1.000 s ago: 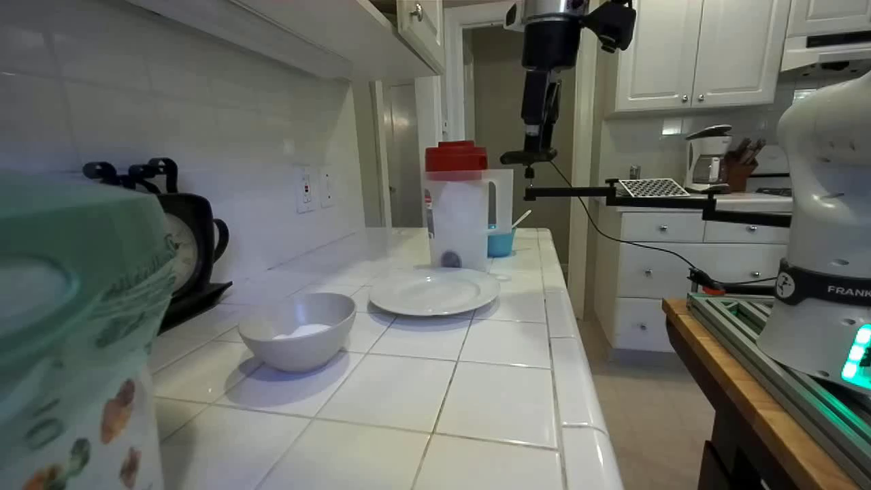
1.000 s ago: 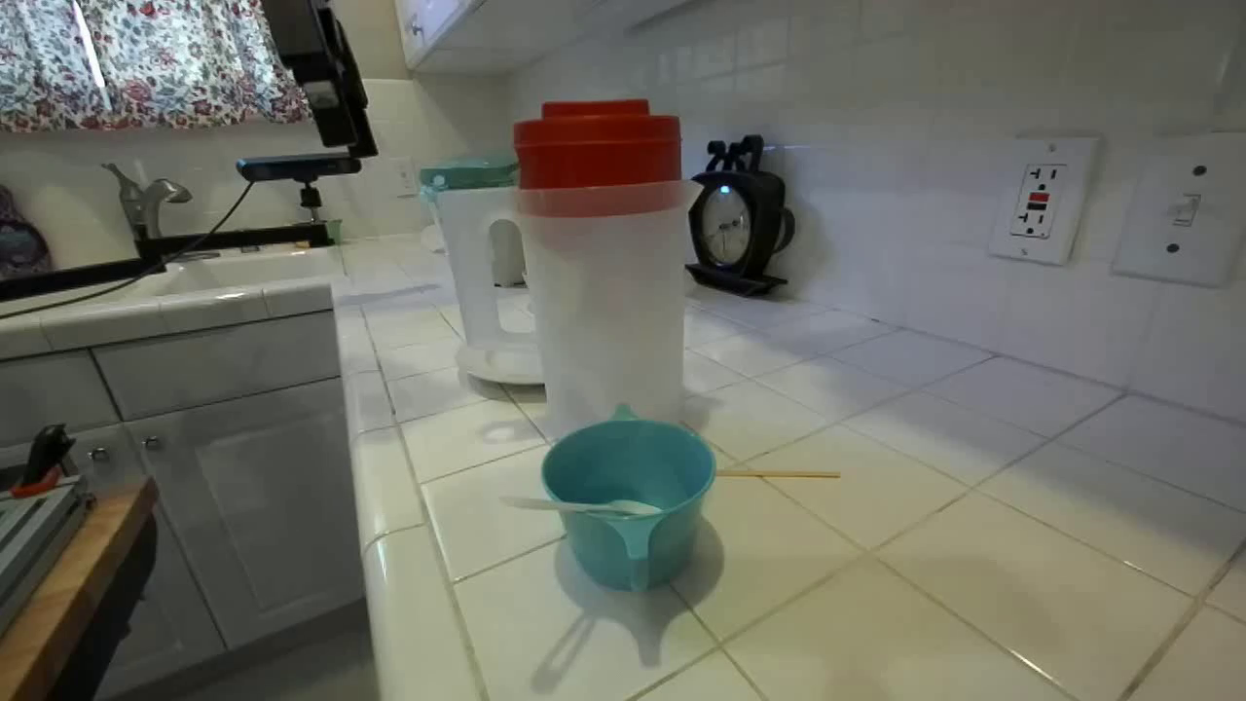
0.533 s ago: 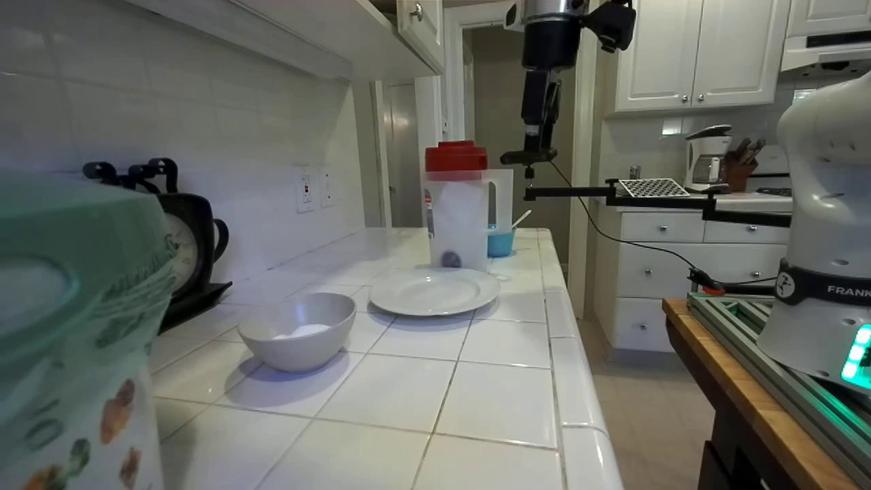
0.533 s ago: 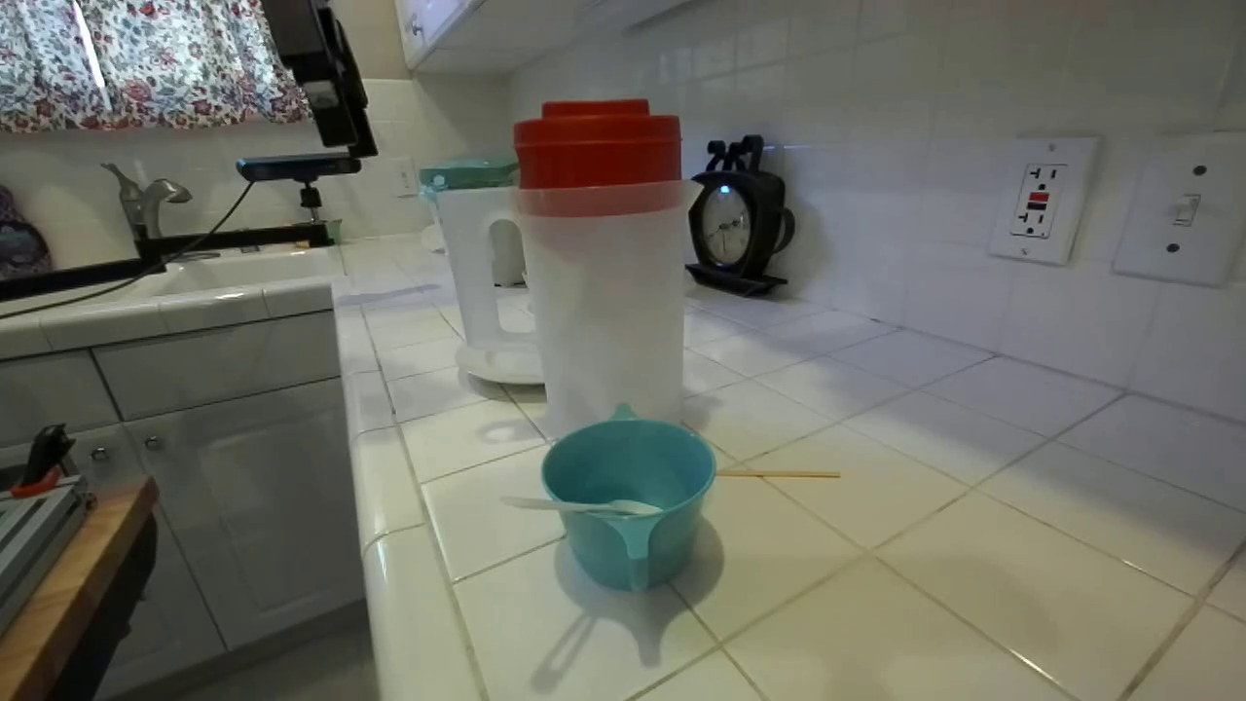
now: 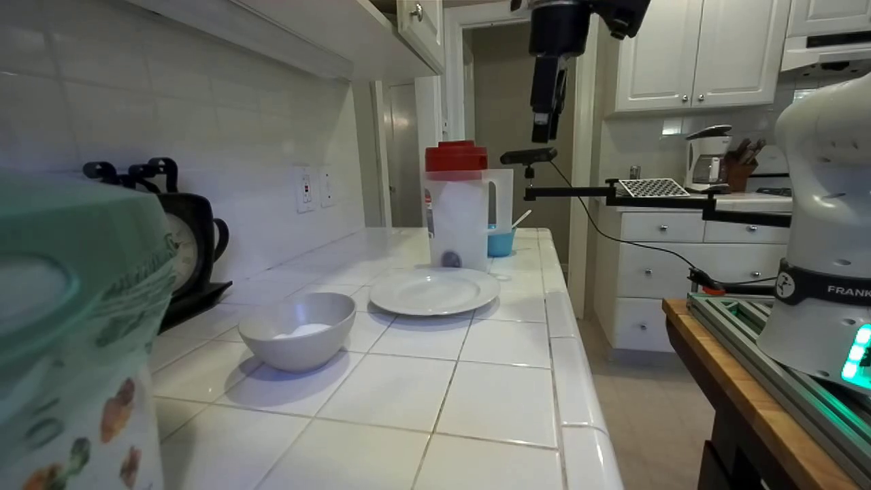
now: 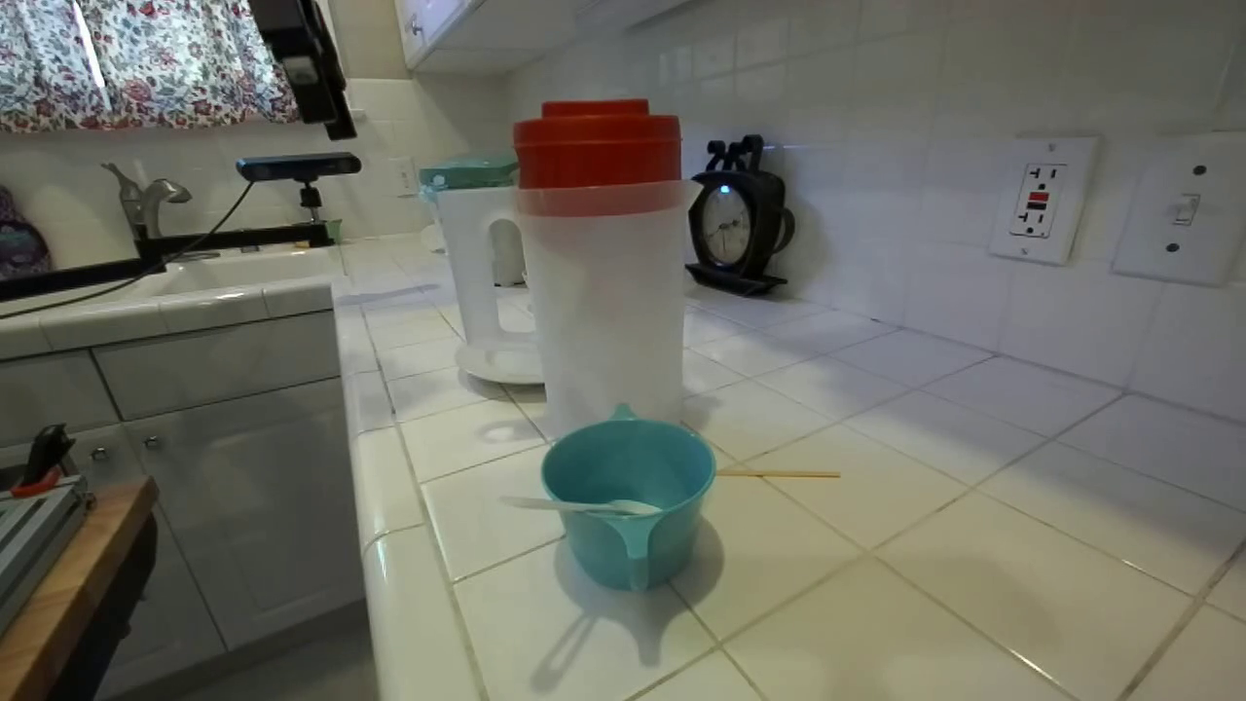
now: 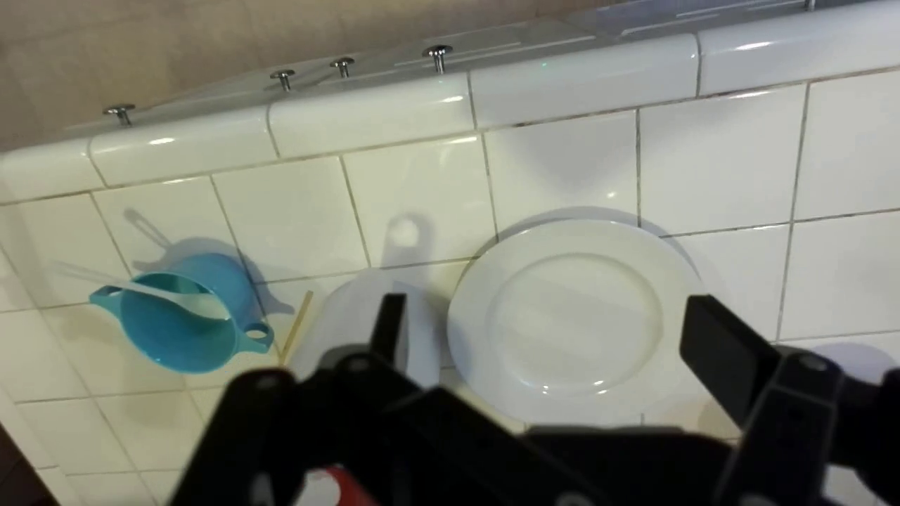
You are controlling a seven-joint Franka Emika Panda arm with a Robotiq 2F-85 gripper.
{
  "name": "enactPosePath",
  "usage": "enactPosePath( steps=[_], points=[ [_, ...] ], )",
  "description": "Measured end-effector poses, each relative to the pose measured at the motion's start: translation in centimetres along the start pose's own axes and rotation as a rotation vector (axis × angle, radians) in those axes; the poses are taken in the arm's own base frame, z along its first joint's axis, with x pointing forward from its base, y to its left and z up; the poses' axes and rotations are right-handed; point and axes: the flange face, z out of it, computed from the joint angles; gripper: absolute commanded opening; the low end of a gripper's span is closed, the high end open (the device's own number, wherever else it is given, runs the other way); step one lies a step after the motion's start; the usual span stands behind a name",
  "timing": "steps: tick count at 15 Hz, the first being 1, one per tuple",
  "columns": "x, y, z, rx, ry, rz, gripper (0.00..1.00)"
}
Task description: Close the top cabinet door that is open
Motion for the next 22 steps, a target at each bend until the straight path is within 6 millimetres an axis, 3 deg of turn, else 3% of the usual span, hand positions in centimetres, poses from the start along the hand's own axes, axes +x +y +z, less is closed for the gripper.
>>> enactPosePath(
  steps=[8,11,16,22],
  points=[
    [-8.7,-1.7,-11.8,-0.005,0.098,-0.072,1.00],
    [-11.2,-2.2,-15.6,-0.006,0.183,-0.087,1.00],
    [-12.1,-2.5,-19.2,0.012,0.277,-0.099,1.00],
    [-12.3,-3.5,-21.4,0.078,0.347,-0.178,1.00]
  ],
)
